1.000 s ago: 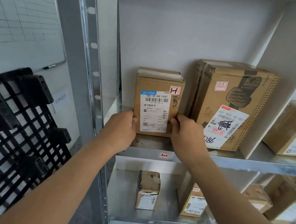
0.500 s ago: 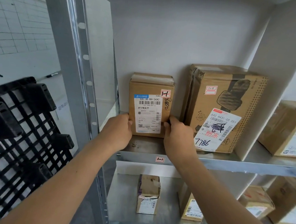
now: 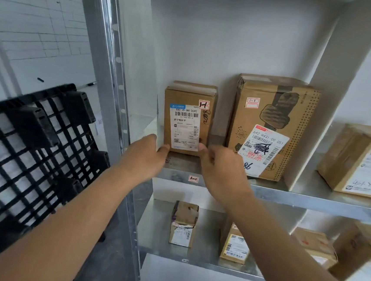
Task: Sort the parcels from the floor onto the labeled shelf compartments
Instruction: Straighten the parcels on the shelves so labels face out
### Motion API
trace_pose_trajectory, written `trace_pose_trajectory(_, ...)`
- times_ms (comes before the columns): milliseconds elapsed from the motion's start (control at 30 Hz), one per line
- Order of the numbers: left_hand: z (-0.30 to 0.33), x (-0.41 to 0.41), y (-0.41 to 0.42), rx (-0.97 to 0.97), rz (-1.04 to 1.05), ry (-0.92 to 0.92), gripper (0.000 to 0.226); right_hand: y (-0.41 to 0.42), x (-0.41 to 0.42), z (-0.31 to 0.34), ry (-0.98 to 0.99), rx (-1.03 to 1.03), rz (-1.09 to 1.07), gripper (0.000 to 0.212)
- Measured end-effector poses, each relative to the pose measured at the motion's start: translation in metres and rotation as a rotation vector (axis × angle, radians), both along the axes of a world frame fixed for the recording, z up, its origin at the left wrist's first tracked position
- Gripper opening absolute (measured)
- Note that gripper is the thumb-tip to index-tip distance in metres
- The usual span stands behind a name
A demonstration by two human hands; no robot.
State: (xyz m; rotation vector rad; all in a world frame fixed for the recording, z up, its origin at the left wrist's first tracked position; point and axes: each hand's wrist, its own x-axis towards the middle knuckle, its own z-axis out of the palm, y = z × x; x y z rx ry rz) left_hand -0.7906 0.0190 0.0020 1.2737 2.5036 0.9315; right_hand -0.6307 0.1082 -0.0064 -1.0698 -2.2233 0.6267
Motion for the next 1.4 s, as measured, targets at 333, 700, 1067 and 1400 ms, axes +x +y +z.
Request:
trace_pose_trajectory(333,0.027,0.057,-0.019,0.096,-0.309,0.008,0.055,-0.034,0.074,0.017,0.042,0.076,-0.127,0.042)
trace_pose_trajectory(700,0.022,0.103,0.005,0.035,-0.393,0.023,0.063,-0.027,0.144,0.024,0.040,0.120,-0.228,0.036)
trace_pose_trajectory(1067,0.009,0.142,0.025,0.065,-0.243,0.014,0.039,0.012,0.155,0.011,0.024,0.169,-0.045,0.030)
trace_pose_trajectory(1400,0.005,0.123,0.057,0.109,-0.236,0.025,0.026,0.035,0.140,0.015,0.006,0.086,-0.137,0.035)
